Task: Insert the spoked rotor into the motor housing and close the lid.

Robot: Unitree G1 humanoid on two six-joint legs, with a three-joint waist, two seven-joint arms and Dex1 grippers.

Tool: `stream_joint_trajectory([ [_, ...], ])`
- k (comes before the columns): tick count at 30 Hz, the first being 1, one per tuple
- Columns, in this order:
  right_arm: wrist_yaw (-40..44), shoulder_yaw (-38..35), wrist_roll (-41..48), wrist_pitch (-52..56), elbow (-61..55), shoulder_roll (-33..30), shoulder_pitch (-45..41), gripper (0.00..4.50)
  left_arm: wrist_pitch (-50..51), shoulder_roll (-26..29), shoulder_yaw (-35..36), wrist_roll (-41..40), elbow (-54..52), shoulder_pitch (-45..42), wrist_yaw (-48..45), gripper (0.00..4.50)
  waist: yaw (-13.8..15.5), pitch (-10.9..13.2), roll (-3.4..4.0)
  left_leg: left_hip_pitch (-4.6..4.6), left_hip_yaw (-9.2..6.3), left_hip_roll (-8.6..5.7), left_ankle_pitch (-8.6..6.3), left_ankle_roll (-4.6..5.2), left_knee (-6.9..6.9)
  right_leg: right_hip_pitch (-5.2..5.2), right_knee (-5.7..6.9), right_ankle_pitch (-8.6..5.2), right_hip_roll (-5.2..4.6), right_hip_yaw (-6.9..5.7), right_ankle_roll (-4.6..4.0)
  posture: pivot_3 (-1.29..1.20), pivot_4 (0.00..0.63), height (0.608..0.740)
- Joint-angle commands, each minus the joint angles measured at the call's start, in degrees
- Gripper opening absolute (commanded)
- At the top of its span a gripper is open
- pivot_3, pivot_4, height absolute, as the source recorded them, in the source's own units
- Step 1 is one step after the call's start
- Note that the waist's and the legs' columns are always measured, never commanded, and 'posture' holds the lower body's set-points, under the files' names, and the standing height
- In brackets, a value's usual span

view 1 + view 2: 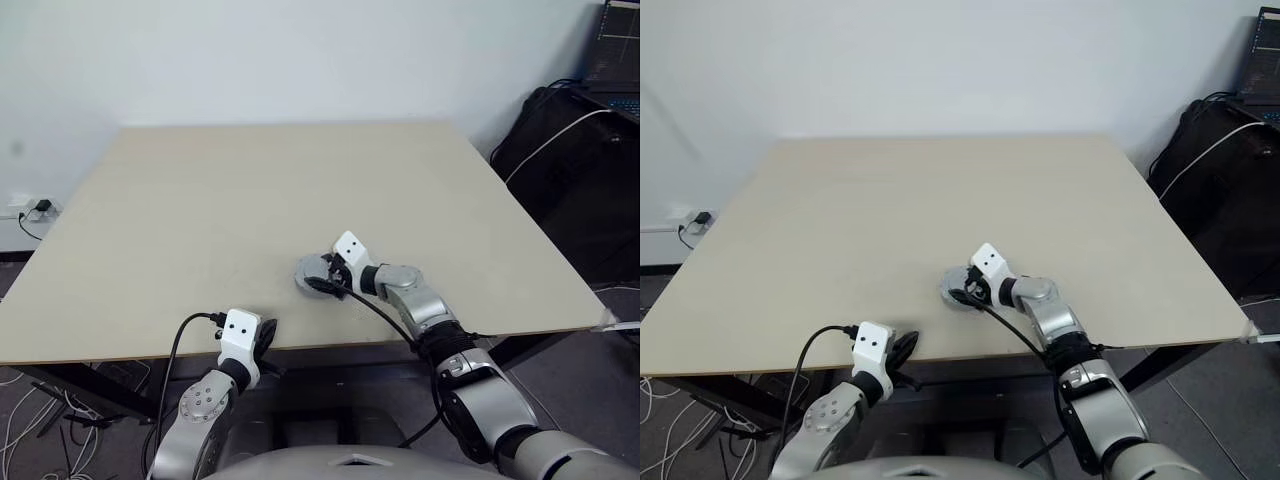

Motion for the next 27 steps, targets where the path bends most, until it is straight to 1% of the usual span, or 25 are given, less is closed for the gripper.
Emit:
stream_joint_trajectory([
  [1,-1.09,0.92,-1.76,1.24,-1.4,-0.48,-0.94,3.29,-0.72,-0.24,-0.32,-0.21,-2.78,-0.45,-0.27,0.0,-0.02,-0.04,0.05,0.0,0.0,0.0,0.0,0.0,0.0,0.0,0.0,0.0,0.0,0.0,0.0,0.0,0.0,0.74],
  [10,-3.79,1.28,-3.05,2.42,-0.56,-0.45,-2.02,3.29,-0.72,-0.24,-0.34,-0.22,-2.61,-0.66,-0.33,0.0,0.0,-0.24,0.25,0.06,0.0,0.0,0.0,0.0,0.0,0.04,0.01,0.0,0.0,0.0,0.0,0.0,0.0,0.74],
  [18,-2.17,2.94,-4.01,4.24,0.07,-1.43,-2.34,3.29,-0.21,-0.19,-0.32,0.09,-2.3,-1.3,-0.12,0.0,0.03,-0.29,0.29,0.09,0.0,0.0,0.01,0.0,0.01,0.07,0.02,0.01,0.0,0.01,0.01,0.0,0.0,0.74],
  [22,-2.38,3.1,-3.88,4.7,-0.06,-1.5,-2.23,3.29,2.53,-0.68,1.28,0.61,0.86,-6.27,1.3,0.0,0.3,-0.35,0.27,0.11,-0.01,0.0,0.03,0.02,0.01,0.11,0.03,0.02,0.0,-0.01,0.02,0.0,0.0,0.74],
  [25,-2.52,3.01,-3.52,5.18,-0.52,-1.31,-2.03,3.29,5.04,-0.87,3.45,-0.04,5.14,-12.16,1.76,0.0,0.32,-0.38,0.29,0.17,-0.01,-0.01,0.05,0.03,0.03,0.2,0.03,0.05,0.03,0.0,0.07,0.0,0.0,0.74],
  [27,-2.7,3.02,-3.41,5.34,-0.8,-1.21,-1.9,3.29,5.36,-1.01,4.89,-0.68,8.56,-16.21,1.47,0.0,0.29,-0.39,0.28,0.22,-0.01,-0.02,0.05,0.04,0.03,0.27,0.02,0.05,0.26,-0.01,0.08,0.0,0.0,0.74],
])
